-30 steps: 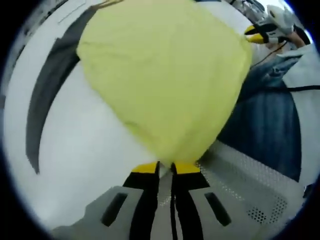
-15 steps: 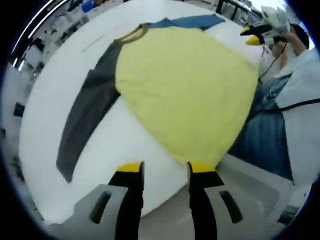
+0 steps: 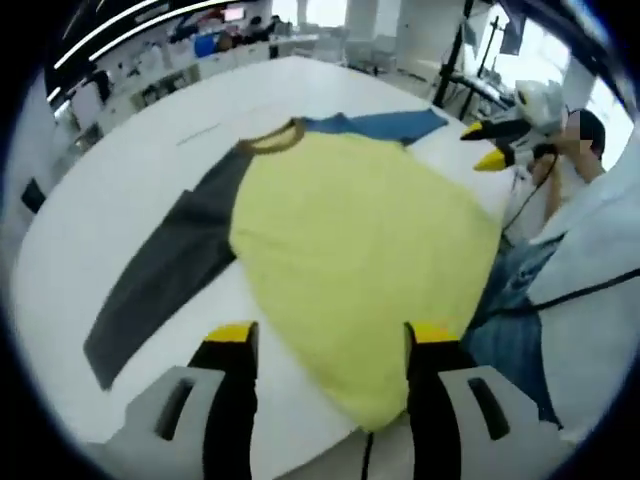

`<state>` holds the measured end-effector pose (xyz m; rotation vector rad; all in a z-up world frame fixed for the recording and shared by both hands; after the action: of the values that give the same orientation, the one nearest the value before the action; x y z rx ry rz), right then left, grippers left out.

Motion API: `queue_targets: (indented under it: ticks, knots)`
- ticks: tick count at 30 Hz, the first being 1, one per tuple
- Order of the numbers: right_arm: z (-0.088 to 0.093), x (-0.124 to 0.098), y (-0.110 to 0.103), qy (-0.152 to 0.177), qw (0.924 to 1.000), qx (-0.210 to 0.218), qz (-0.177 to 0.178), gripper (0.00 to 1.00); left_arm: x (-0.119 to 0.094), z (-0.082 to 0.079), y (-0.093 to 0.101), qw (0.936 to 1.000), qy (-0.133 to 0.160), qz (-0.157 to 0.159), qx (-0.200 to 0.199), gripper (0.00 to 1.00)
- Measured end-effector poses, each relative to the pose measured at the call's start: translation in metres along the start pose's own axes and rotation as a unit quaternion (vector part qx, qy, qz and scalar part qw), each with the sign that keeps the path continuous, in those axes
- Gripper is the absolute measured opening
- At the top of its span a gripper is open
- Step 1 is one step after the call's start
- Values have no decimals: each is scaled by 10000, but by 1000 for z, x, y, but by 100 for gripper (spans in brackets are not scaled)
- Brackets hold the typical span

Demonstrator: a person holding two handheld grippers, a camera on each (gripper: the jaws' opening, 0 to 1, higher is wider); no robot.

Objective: Fold the garment on the visible template until the final outline fits inside the template.

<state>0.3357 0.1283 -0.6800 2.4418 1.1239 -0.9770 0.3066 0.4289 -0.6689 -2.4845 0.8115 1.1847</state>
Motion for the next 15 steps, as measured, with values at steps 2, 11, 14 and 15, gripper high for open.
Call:
queue_targets:
  ticks: [2, 11, 14, 15]
  knots:
    - [-3, 1, 0, 8, 10000, -70, -15, 48, 0, -11, 2, 9996, 278, 41, -89, 69]
    - [-37, 23, 3, 232, 9985, -300, -400, 51, 5, -53, -21, 9952, 922, -329, -96, 80]
    - [-53, 29, 7, 611, 9970, -151, -440, 53, 3, -69, -20, 9929, 1152, -213, -208, 86]
    - [-53, 29, 9, 521, 9976, -155, -420, 53, 3, -73, -19, 9920, 1232, -192, -192, 87]
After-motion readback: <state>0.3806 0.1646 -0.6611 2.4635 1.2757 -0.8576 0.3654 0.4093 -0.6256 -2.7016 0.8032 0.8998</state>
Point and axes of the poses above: the point that each gripper's makers call its tool centre point, and the gripper's own axes: x roughly forward along the fingers, y roughly to its right, z roughly out of its underside, the point moved 1 cm from there along -x, roughly backward along the fingers, and after that the axes turned 8 degrees about -z, right-handed, at the moved point
